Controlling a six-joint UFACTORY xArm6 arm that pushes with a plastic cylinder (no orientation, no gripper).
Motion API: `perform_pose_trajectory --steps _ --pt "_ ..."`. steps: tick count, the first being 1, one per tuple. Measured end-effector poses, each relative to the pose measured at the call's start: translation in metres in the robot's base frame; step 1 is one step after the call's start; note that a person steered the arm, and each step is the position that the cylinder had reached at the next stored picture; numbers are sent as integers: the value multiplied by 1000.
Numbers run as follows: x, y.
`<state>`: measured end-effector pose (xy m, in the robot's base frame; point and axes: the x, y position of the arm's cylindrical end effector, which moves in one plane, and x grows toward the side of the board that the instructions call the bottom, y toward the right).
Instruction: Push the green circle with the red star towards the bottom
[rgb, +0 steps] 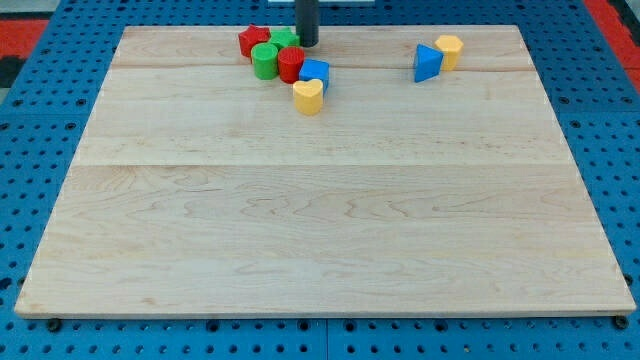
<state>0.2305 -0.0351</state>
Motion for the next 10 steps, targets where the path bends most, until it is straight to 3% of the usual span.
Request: perform_pose_trajectory --steps 1,4,6,7,9,10 --pt "17 -23" --pt "36 -20" --pt "1 8" --pt "-38 -5" --pt "-36 -87" --pt "-12 -98"
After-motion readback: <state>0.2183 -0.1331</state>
